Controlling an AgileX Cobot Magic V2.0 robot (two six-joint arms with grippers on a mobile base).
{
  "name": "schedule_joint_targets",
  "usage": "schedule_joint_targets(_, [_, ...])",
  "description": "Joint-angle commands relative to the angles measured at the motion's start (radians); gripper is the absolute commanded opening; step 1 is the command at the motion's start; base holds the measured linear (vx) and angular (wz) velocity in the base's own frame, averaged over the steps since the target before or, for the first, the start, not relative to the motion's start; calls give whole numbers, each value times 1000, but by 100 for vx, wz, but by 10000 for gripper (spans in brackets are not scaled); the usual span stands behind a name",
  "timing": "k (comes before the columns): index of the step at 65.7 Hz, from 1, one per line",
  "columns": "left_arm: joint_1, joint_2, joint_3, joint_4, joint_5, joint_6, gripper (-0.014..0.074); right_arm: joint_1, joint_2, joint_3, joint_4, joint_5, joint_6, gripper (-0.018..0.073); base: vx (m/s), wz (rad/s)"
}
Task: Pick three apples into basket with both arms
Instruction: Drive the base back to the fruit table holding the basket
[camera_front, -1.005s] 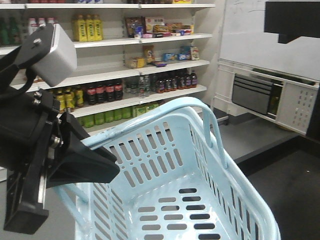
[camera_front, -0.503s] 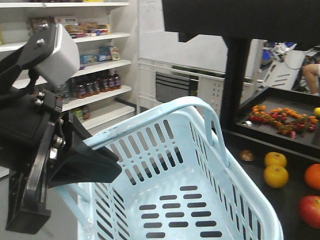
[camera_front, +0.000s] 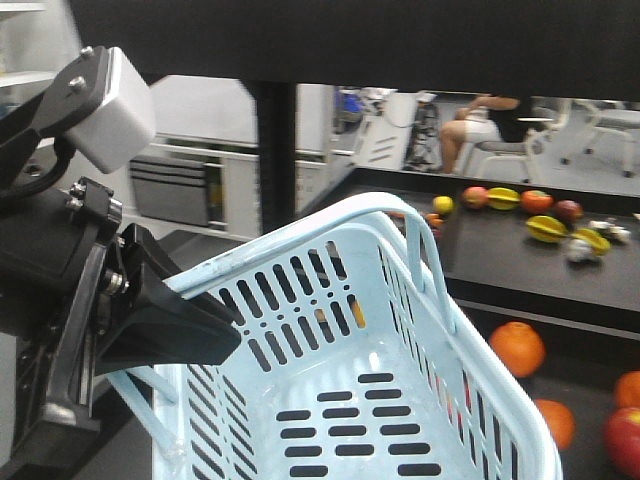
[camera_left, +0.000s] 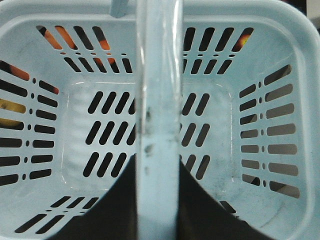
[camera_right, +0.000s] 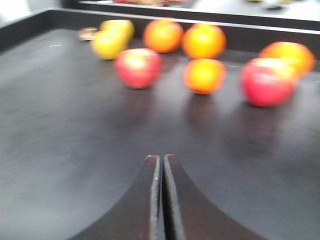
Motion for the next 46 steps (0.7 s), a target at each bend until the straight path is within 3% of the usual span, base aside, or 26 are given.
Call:
schedule_joint_targets(1, [-4,-35,-33,-60,-70,-9,-7,-6,-6,-3,-1,-73,-8,-4,14,-60])
schedule_joint_targets(46, [-4,-35,-33,-60,-70,-9,-7,-6,-6,-2,-1,-74,-8,-4,11,-48])
